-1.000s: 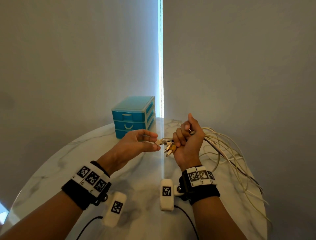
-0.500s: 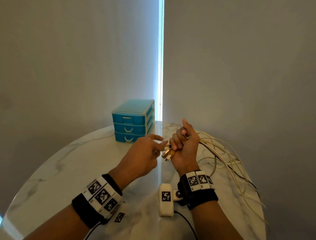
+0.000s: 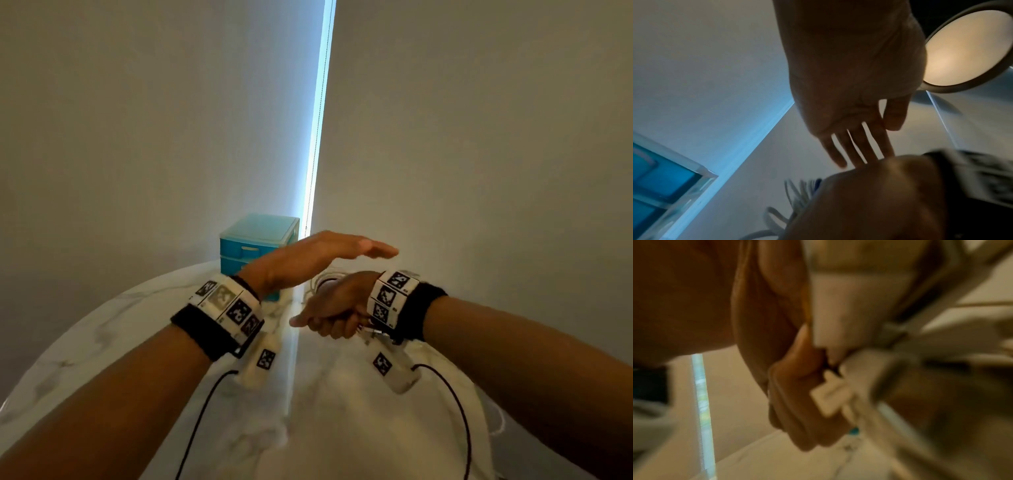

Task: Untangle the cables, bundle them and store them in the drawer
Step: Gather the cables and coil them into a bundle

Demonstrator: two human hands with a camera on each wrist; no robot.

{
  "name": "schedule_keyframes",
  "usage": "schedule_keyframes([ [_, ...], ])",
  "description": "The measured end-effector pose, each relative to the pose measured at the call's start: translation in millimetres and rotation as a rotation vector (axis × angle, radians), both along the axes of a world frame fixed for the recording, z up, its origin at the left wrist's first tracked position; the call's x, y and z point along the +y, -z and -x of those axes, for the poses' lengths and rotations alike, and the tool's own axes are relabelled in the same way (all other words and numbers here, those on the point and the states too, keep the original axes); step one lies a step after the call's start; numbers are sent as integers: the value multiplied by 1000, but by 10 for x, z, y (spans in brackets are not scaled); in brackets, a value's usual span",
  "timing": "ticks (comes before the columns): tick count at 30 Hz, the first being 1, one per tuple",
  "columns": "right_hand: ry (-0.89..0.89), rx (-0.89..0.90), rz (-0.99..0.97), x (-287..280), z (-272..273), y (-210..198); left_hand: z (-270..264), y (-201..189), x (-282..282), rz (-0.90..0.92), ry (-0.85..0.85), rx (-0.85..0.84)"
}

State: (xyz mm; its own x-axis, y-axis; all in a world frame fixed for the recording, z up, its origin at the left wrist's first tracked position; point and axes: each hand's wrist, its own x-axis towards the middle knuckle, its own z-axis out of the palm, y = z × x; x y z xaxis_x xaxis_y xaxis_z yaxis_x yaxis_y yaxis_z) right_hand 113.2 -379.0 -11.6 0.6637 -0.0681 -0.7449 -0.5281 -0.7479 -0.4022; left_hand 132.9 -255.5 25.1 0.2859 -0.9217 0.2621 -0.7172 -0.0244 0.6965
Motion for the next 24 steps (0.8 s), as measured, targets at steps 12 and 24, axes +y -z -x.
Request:
schedule_keyframes([
  [12, 48, -747, -290, -122, 614, -1362, -264, -167, 332, 361, -280, 114],
  [24, 195, -1227, -581, -80, 415, -1479, -381, -48, 726, 216, -182, 538],
])
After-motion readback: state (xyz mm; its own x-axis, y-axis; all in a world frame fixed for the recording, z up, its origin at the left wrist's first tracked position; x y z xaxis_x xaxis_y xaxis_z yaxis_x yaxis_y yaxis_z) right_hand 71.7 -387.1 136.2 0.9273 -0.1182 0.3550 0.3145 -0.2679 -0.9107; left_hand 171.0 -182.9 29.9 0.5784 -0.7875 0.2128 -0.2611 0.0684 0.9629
